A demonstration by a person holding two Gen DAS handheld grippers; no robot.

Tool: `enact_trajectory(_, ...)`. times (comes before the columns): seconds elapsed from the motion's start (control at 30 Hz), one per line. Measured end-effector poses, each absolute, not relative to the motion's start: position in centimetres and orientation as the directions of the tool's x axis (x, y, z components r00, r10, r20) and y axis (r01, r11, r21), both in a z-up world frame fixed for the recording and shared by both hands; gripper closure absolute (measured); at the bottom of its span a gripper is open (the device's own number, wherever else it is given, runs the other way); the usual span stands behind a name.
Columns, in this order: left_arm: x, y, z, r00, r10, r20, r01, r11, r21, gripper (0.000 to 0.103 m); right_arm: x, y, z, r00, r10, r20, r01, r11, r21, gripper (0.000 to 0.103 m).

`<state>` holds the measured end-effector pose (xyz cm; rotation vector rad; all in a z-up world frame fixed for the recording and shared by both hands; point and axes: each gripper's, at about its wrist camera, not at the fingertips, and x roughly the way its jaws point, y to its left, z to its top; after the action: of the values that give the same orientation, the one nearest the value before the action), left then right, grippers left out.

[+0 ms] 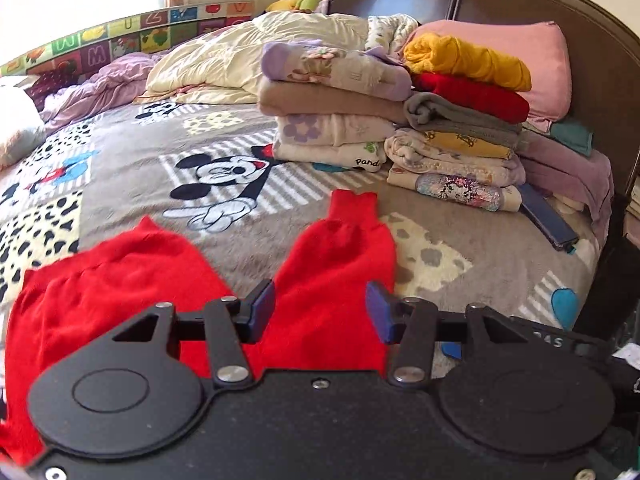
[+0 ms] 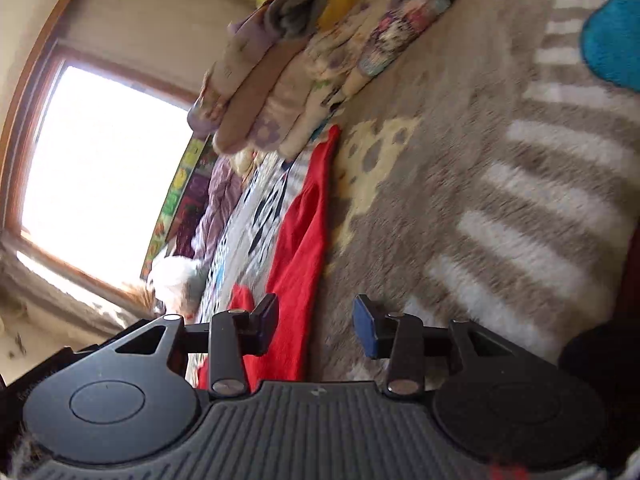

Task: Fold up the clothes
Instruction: 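Grasp a red sleeve with the left gripper and lift it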

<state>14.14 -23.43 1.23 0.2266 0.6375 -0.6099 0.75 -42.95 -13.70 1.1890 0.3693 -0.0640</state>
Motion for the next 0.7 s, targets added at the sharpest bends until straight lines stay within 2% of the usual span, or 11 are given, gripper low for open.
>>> enact_trajectory(0.3, 18.1, -35.9, -4.0, 0.622, -0.329, -0.711, 0.642, 0.733, 0.223, 0.055, -0.7, -46.2, -14.7, 0.956, 0.012, -0.293, 0.278, 0.278, 0.919, 0.06)
enact_trajectory(0.47, 20.0, -38.7, -6.8, 0.614, -0.269, -0.742, 0.625, 0.74, 0.249, 0.056, -1.2, -47.7, -15.2, 0.955, -0.048, -0.292, 0.295, 0.246, 0.923, 0.06)
enact_trajectory(0.57, 20.7, -39.3, -7.2, 0.627, -0.259, -0.735, 0.609, 0.75, 0.256, 0.083, -0.8, -47.8, -15.2, 0.954, -0.053, -0.295, 0.298, 0.256, 0.92, 0.06)
enact_trajectory(0.6, 20.9, -39.1, -6.9, 0.633, -0.261, -0.729, 0.604, 0.755, 0.254, 0.094, -0.7, -47.8, -15.1, 0.954, -0.052, -0.295, 0.299, 0.261, 0.918, 0.06)
enact_trajectory(0.63, 21.0, -38.7, -6.5, 0.639, -0.268, -0.721, 0.6, 0.761, 0.248, 0.098, -0.3, -47.8, -15.0, 0.954, -0.049, -0.296, 0.297, 0.271, 0.916, 0.06)
enact_trajectory(0.7, 21.1, -37.4, -5.0, 0.651, -0.293, -0.7, 0.589, 0.777, 0.223, 0.1, 0.0, -47.6, -14.8, 0.955, -0.039, -0.295, 0.293, 0.289, 0.911, 0.058)
